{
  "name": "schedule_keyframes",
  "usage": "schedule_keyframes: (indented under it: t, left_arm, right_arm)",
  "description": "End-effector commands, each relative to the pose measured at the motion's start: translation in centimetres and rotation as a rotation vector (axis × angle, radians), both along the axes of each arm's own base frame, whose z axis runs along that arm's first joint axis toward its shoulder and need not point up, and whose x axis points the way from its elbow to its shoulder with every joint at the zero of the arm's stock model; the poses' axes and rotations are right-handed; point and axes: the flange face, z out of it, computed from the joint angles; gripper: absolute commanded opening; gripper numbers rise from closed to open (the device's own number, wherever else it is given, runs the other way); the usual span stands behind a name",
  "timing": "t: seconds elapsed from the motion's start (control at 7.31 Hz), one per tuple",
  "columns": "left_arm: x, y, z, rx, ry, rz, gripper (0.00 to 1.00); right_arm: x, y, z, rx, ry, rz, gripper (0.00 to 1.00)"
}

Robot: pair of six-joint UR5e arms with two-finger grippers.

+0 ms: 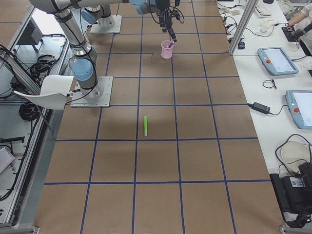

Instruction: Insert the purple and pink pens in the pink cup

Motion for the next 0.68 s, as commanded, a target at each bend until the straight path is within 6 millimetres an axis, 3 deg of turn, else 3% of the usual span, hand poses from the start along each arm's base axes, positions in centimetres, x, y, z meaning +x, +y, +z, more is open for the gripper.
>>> schedule_keyframes:
  t: [0.0, 0.14, 0.27, 0.55]
  left_arm:
    - [0.1, -0.1, 1.9, -0.026, 0.005, -0.006, 1.0]
    - [0.8, -0.7, 2.6, -0.033, -0.011, -0.029, 1.0]
    - [2.8, -2.3, 3.1, -0.019, -0.063, -0.077, 1.0]
    - [8.8, -5.3, 6.4, 0.133, -0.169, -0.122, 1.0]
  right_arm:
    - [0.0, -0.1, 0.0, -0.007, -0.001, 0.001, 1.0]
    - [0.0, 0.0, -0.1, -0.004, 0.001, 0.001, 1.0]
    - [0.0, -0.1, 0.0, -0.01, 0.002, 0.007, 1.0]
    - [0.7, -0.6, -0.7, 0.012, -0.053, 0.022, 1.0]
